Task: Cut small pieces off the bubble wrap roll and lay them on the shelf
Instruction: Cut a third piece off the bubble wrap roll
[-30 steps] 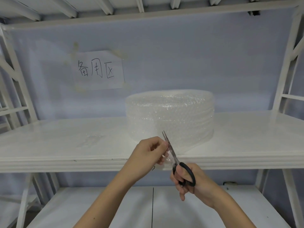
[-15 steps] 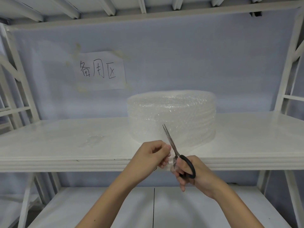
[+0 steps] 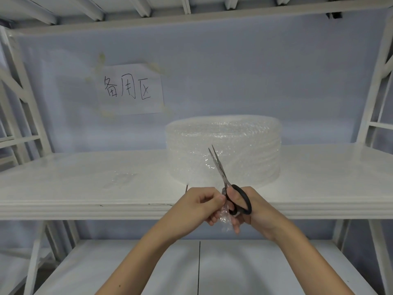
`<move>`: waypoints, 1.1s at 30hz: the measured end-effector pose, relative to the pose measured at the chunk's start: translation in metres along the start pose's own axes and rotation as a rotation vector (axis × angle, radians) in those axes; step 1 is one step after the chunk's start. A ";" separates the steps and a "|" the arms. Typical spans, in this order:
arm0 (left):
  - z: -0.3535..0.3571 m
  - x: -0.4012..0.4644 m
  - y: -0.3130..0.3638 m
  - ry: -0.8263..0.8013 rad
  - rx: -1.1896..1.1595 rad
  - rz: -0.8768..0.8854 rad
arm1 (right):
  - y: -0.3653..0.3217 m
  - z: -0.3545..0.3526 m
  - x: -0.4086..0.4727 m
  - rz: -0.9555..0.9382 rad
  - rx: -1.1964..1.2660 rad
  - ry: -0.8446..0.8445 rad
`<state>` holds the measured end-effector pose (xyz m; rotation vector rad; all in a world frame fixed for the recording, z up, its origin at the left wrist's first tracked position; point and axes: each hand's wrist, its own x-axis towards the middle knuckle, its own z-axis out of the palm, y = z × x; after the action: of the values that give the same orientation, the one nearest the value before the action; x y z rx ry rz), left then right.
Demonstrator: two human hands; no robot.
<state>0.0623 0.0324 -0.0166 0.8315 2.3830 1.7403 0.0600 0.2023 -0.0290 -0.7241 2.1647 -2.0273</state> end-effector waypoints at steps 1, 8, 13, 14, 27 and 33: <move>0.000 0.000 -0.001 -0.001 -0.004 -0.004 | -0.001 0.000 0.002 0.003 -0.003 0.006; -0.003 -0.005 0.000 0.035 -0.021 -0.002 | -0.011 0.002 0.011 0.025 -0.066 0.086; -0.001 -0.008 -0.001 -0.015 0.017 -0.001 | -0.020 0.005 0.021 0.001 -0.052 0.085; 0.000 -0.009 -0.003 -0.033 0.056 -0.005 | -0.024 0.005 0.023 -0.006 -0.055 0.105; -0.012 -0.007 -0.007 0.063 -0.109 -0.026 | -0.067 -0.022 0.010 -0.155 0.097 0.491; -0.013 0.000 -0.008 0.193 -0.235 -0.023 | -0.044 -0.072 0.000 0.051 -0.164 0.841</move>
<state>0.0541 0.0192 -0.0193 0.6281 2.2227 2.1271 0.0445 0.2682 0.0220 0.2600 2.7173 -2.4215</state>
